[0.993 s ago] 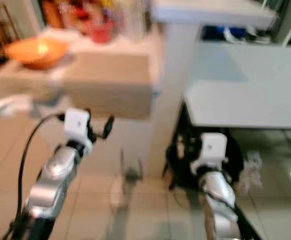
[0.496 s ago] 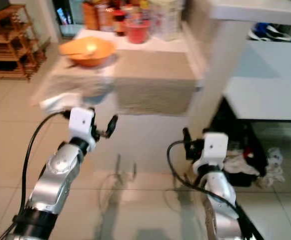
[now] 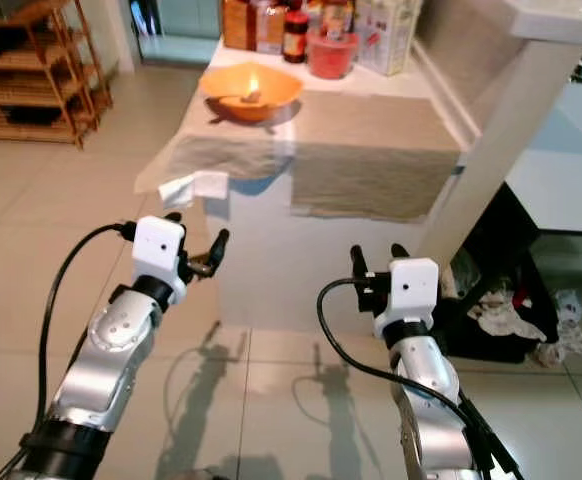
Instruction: Setting the table
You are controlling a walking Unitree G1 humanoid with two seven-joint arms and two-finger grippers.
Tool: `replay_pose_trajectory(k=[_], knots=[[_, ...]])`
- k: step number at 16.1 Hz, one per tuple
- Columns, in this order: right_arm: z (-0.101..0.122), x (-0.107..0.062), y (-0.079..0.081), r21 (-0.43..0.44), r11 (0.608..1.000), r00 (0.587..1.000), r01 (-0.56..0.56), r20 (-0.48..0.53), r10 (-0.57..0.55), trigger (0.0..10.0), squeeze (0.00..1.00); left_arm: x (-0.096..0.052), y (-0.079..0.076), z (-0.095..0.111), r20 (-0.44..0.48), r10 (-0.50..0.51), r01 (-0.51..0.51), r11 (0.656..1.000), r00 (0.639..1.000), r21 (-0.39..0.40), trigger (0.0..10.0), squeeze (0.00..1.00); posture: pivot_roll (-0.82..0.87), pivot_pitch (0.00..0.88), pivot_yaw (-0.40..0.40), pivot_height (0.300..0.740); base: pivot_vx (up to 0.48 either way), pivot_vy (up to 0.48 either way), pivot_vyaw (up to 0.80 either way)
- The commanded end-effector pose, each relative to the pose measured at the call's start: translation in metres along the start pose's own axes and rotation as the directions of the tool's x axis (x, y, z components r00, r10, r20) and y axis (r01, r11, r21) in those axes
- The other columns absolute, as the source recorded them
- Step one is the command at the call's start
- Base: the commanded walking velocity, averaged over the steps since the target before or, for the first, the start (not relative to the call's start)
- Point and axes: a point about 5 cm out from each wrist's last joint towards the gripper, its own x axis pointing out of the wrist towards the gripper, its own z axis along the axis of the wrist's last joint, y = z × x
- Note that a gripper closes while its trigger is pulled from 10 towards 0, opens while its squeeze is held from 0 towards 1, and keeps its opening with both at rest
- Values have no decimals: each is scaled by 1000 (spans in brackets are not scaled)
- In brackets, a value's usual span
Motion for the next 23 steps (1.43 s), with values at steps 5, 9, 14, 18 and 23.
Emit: replay_pose_trajectory(k=[5, 9, 14, 18, 23], knots=[[2, 0, -2, 9, 1000, 1000, 20, 11, -20, 10000, 0, 1, -4, 4, 24, -11, 10, 1000, 1000, 30, 10000, 0, 3, 0, -28, 740, 480, 0, 265], [0, 1, -1, 7, 1000, 1000, 15, 4, -15, 10000, 0, 1, -6, 7, 38, -18, 17, 999, 999, 39, 10000, 0, 7, 0, -30, 740, 480, 0, 0], [1, 3, -1, 7, 1000, 1000, 12, 14, -12, 10000, 0, 3, -8, 11, 60, -40, 37, 997, 997, 64, 10000, 0, 8, 0, -26, 740, 475, 0, 0], [3, 3, 0, 5, 1000, 1000, 14, 24, -14, 10000, 0, 4, -7, 14, 75, -41, 37, 998, 996, 53, 10000, 0, 4, 0, -22, 740, 232, 0, 0], [3, 1, -5, 19, 999, 998, 45, 31, -46, 10000, 0, 5, -9, 15, 79, -48, 44, 997, 996, 56, 10000, 0, -3, 0, -16, 740, 0, 0, -314]])
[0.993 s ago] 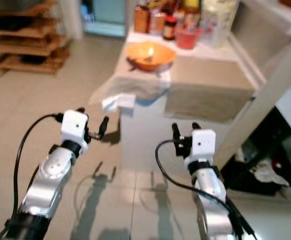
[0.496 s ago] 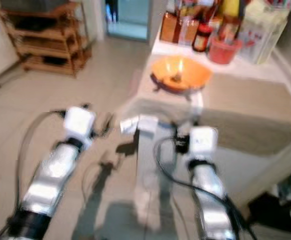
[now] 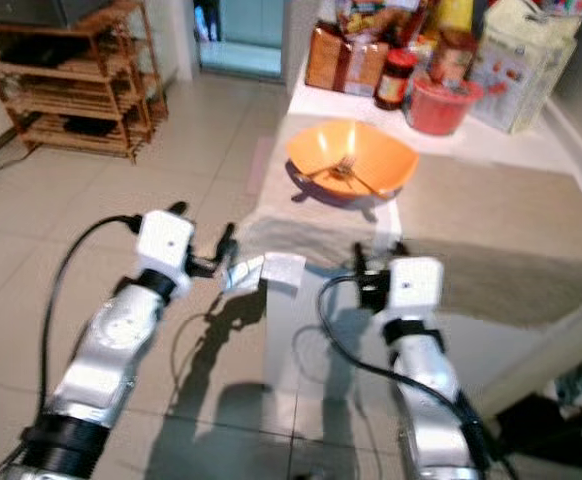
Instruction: Setting the table
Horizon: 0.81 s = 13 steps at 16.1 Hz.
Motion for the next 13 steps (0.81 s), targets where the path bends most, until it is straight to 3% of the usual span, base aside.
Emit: replay_pose_trajectory(k=[1, 3, 11, 13], knots=[[4, -1, -8, -17, 999, 999, 29, 21, -29, 10000, 0, 2, -8, 5, 18, -25, 25, 1000, 1000, -5, 10000, 0, -4, 0, -16, 736, 0, 0, -481], [4, -1, -8, -27, 999, 1000, 26, 17, -25, 10000, 0, 2, -8, 4, 16, -26, 26, 1000, 1000, -4, 10000, 0, -3, 0, -16, 736, 0, 0, 0], [2, -1, -5, -24, 1000, 1000, 12, 14, -11, 10000, 0, 0, -7, 6, 42, -12, 13, 1000, 999, -20, 10000, 0, 3, 0, -24, 736, 279, -387, 0], [2, -1, -5, -25, 1000, 1000, 7, 10, -6, 10000, 0, 0, -3, 6, 37, 22, -22, 1000, 999, -6, 10000, 0, 6, 0, -25, 736, 0, 0, 0]])
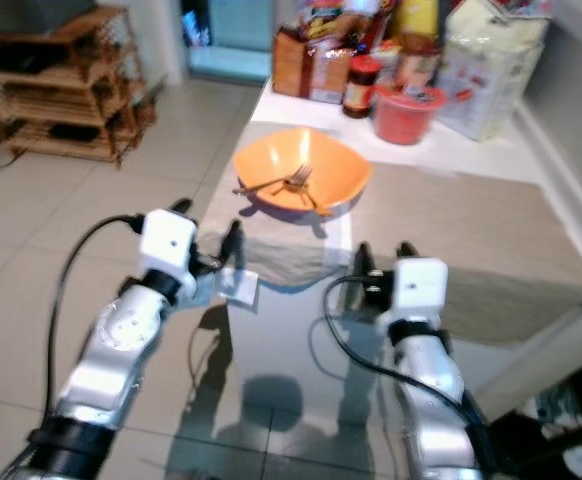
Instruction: Setting the table
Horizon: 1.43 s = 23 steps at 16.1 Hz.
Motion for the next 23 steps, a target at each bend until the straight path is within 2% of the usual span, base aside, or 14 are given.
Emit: replay_pose_trajectory(k=[1, 2, 4, 6, 8, 9, 10, 12, 13, 16, 18, 19, 23], knots=[[-2, -3, -10, -21, 999, 1000, 29, -11, -29, 10000, 0, 4, -2, 6, 20, 8, -8, 1000, 1000, 6, 10000, 0, 7, 0, -26, 736, 0, 0, 0], [-2, -3, -10, -21, 999, 1000, 28, -12, -28, 10000, 0, 4, -1, 7, 19, 18, -18, 1000, 1000, 12, 10000, 0, 8, 0, -26, 736, 0, 0, 0], [-3, -4, -9, -21, 1000, 1000, 21, -18, -21, 10000, 0, 5, 16, 8, 11, 114, -114, 991, 993, 69, 10000, 0, 11, 0, -27, 736, 0, 0, 0], [-4, -4, -8, -19, 1000, 1000, 18, -22, -19, 10000, 0, 10, 32, 15, 15, 139, -140, 985, 990, 103, 10000, 0, 16, 0, -27, 736, 0, 0, 0], [-4, -4, -8, -19, 1000, 1000, 16, -21, -16, 10000, 0, 20, 50, 27, 3, 132, -130, 976, 991, 176, 10000, 0, 22, 0, -21, 736, 0, 0, 0], [-5, -5, -7, -19, 1000, 1000, 16, -21, -16, 10000, 0, 23, 55, 32, 11, 123, -123, 977, 992, 174, 10000, 0, 23, 0, -20, 736, 0, 0, 0], [-6, -5, -7, -17, 1000, 1000, 18, -23, -18, 10000, 0, 33, 65, 51, 23, 83, -86, 974, 996, 211, 10000, 0, 29, 0, -11, 736, 0, 0, 0], [-7, -6, -5, -12, 1000, 999, 20, -26, -21, 10000, 0, 42, 68, 69, 32, 4, -11, 970, 999, 243, 10000, 0, 31, 0, -3, 736, 0, 0, 0], [-8, -5, -3, -7, 1000, 999, 21, -27, -21, 10000, 0, 46, 67, 76, 31, -25, 18, 979, 999, 202, 10000, 0, 29, 0, 4, 736, 0, 0, 0], [-9, -6, -3, -6, 1000, 999, 21, -31, -21, 10000, 0, 44, 66, 69, -5, -21, 21, 995, 1000, 94, 10000, 0, 24, 0, -4, 736, 0, 0, 0], [-10, -8, -5, -13, 1000, 999, 15, -41, -16, 10000, 0, 41, 58, 64, -35, -54, 51, 996, 998, -75, 10000, 0, 24, 0, -14, 736, 0, 0, 0], [-10, -8, -6, -14, 1000, 999, 16, -41, -16, 10000, 0, 41, 56, 65, -38, -61, 55, 990, 997, -128, 10000, 0, 23, 0, -17, 736, 0, 0, 0], [-10, -7, -5, -16, 1000, 999, 10, -47, -11, 10000, 0, 38, 52, 74, -25, -105, 100, 985, 994, -143, 10000, 0, 31, 0, -21, 736, 0, 0, 0]])
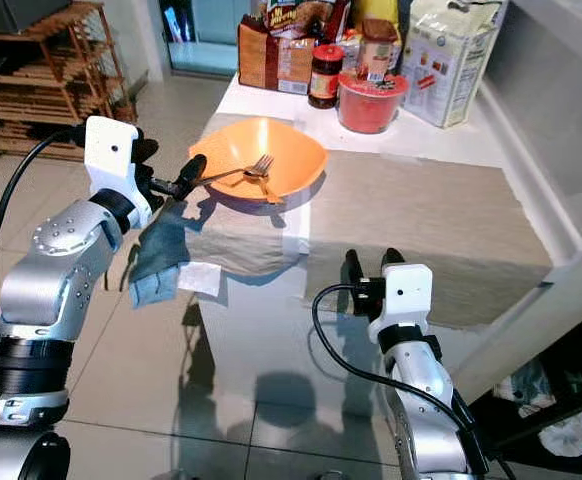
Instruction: Setting the table
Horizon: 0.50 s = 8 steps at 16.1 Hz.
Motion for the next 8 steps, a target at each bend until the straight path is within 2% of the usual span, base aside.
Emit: replay_pose_trajectory(k=[1, 8], knots=[[-3, -1, 0, -5, 1000, 1000, -3, -14, 3, 10000, 0, -2, -5, 7, 10, -37, 37, 999, 999, 1, 10000, 0, 32, 0, -21, 736, 0, 0, 0], [-4, -2, -1, -5, 1000, 1000, -3, -25, 3, 10000, 0, -7, -18, 15, 10, -131, 131, 991, 991, 18, 10000, 0, 28, 0, -21, 736, 0, 0, 0]])
